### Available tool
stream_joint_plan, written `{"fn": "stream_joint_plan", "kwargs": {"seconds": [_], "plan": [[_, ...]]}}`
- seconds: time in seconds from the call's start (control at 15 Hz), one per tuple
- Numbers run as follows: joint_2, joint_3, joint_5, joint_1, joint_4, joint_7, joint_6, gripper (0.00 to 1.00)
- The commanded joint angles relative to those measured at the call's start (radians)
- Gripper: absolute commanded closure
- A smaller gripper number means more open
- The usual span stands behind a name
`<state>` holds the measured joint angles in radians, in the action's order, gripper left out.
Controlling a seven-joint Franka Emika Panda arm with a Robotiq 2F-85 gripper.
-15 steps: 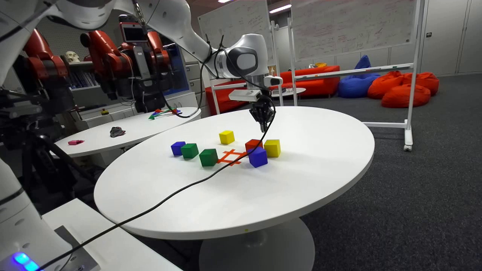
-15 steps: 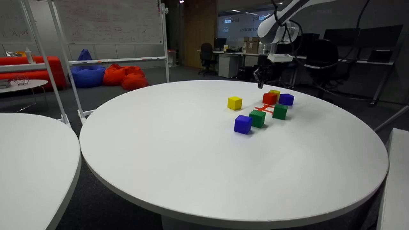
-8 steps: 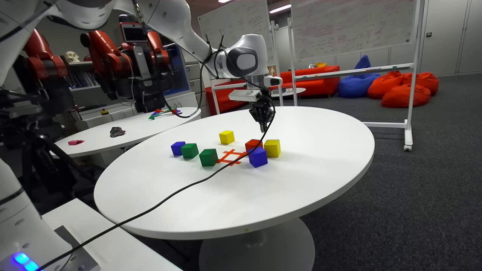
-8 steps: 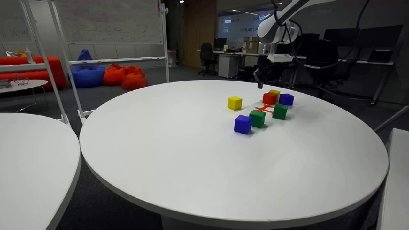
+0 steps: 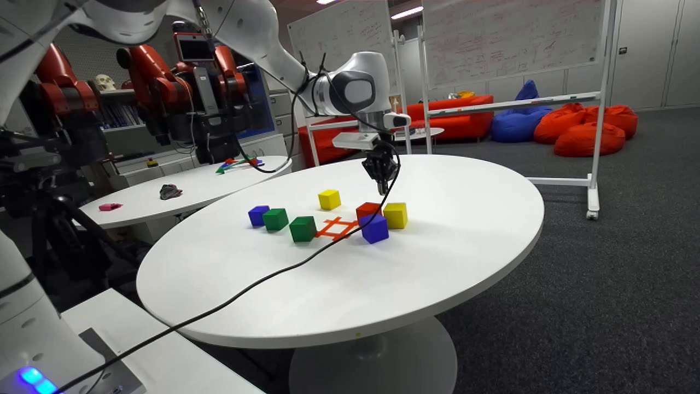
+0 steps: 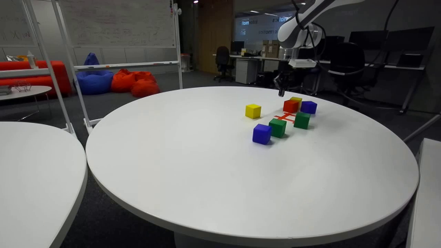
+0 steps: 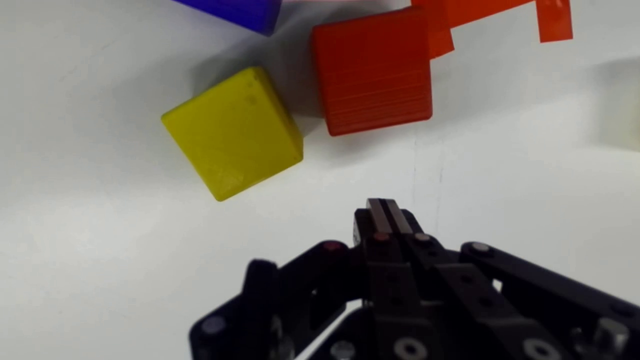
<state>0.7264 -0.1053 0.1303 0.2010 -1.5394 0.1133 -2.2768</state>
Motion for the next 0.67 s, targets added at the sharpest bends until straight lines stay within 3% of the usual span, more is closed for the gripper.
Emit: {"fn": "stream_joint_plan", "kwargs": {"seconds": [0.0,0.6], "plan": [[0.015,0.0,-0.018,0.017,0.017,-0.021,0.034,1.0],[-0.024,-0.008,-0.011,0.045,-0.086,-0.019,0.129,1.0]]}}
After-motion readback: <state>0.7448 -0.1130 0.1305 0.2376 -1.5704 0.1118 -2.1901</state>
